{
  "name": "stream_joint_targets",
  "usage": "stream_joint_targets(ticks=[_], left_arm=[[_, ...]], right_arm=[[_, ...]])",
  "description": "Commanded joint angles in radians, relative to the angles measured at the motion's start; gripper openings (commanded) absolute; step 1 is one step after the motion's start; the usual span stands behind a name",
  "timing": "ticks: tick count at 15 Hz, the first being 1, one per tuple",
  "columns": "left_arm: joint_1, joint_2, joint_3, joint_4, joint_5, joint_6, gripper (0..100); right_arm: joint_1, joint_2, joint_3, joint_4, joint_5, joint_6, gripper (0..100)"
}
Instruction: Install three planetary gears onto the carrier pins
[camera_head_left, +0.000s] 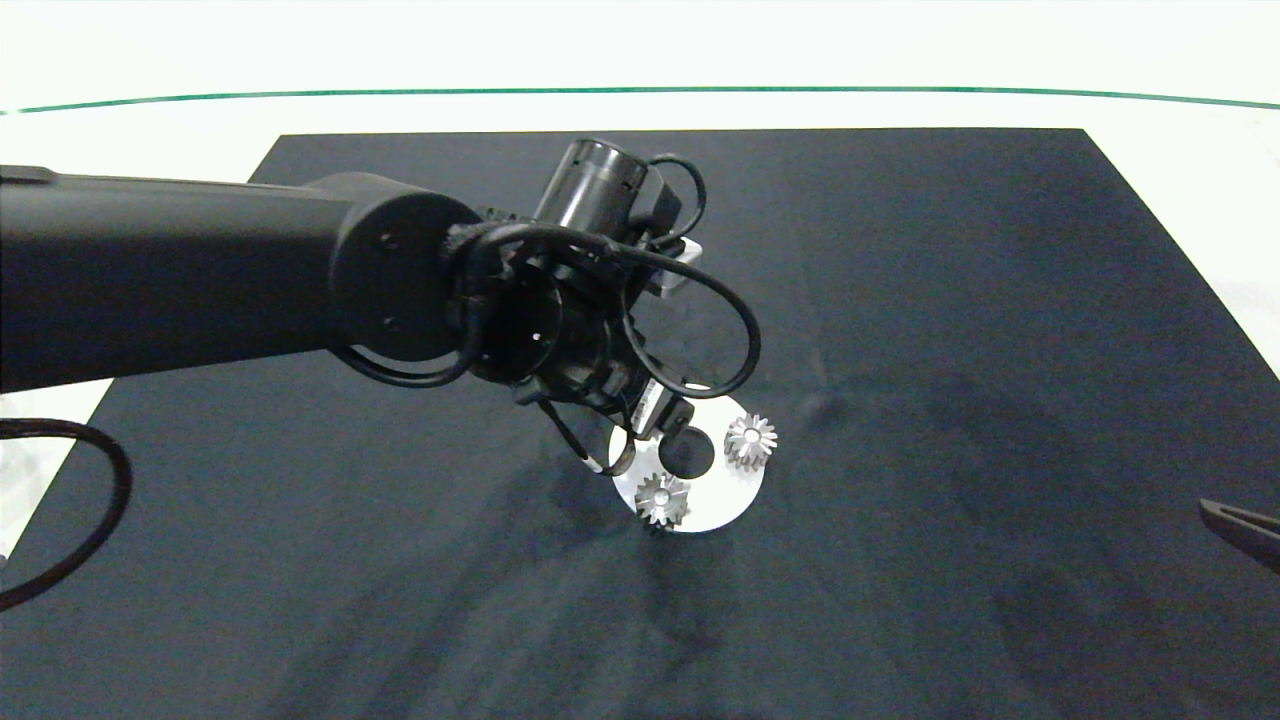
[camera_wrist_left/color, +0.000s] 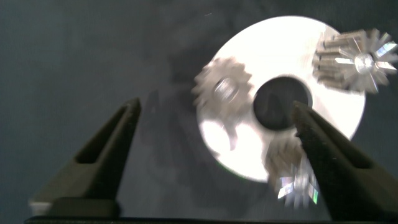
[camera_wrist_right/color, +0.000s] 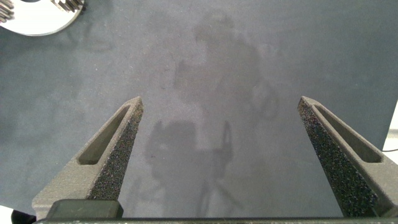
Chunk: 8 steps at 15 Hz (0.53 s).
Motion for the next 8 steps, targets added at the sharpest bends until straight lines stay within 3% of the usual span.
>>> stream_joint_targets(ticks=[1, 3, 5, 8], left_arm=[[0.068, -0.226, 0.155, -0.001, 0.007, -0.012, 100], [0.128, -0.35, 0.278, -0.068, 0.028, -0.058, 100], [0.194, -0.462, 0.405, -0.151, 0.037, -0.067, 100], [0.375, -0.685, 0.62, -0.246, 0.054, -0.05, 100]], right_arm=[[-0.003, -0.008, 0.001, 0.001, -0.004, -0.004, 100], [-0.011, -0.014, 0.001, 0.001, -0.012, -0.004, 100], [-0.082, -0.025, 0.001, 0.0, -0.017, -0.007, 100], [-0.295, -0.112, 0.072, -0.003, -0.02, -0.079, 100]])
